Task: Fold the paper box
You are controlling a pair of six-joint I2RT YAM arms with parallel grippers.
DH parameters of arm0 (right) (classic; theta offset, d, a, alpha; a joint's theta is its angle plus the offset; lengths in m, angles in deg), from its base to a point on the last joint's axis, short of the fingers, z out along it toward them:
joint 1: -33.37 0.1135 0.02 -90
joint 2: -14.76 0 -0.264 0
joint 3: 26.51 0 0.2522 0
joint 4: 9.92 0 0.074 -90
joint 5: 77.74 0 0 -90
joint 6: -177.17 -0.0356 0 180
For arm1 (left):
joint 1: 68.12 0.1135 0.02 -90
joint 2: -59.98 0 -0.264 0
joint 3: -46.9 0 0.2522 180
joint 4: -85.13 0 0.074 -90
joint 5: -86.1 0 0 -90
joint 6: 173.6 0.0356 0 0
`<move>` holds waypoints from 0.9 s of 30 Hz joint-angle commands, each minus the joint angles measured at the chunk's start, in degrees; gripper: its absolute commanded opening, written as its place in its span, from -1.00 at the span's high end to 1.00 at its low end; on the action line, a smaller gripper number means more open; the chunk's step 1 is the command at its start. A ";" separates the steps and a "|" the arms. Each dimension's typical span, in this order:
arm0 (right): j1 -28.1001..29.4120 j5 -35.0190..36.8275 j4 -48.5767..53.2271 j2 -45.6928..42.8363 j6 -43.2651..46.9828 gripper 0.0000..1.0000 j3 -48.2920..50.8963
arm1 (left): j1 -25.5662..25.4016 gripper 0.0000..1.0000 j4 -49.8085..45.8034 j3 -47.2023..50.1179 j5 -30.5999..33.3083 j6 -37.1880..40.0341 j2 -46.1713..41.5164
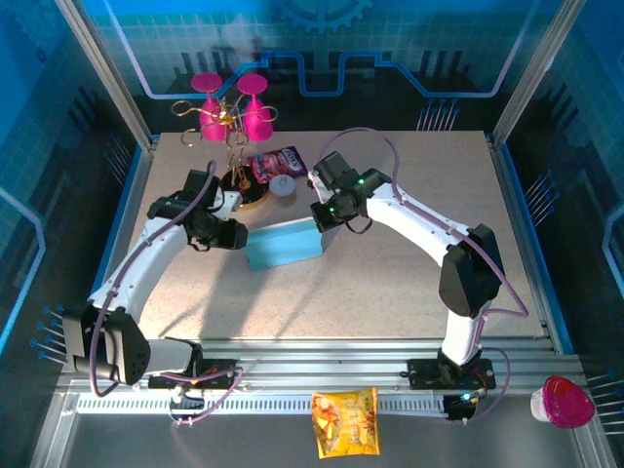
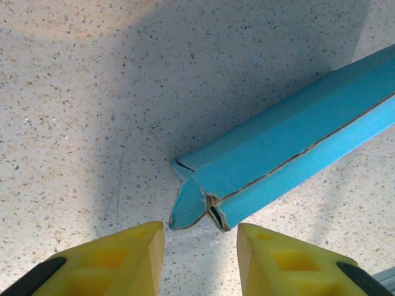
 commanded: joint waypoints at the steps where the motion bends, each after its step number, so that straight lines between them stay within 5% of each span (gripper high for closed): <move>1: 0.16 -1.19 2.17 1.31 0.64 1.00 -1.49 | -0.45 0.25 1.31 -2.28 1.76 1.87 1.00; 17: -0.20 -1.55 2.33 1.35 0.58 1.00 -1.63 | -1.42 0.43 1.33 -4.53 1.36 1.27 4.28; 27: -0.19 -1.57 2.15 1.30 0.24 1.00 -1.54 | -1.49 0.77 -0.01 -5.68 1.63 -1.24 4.75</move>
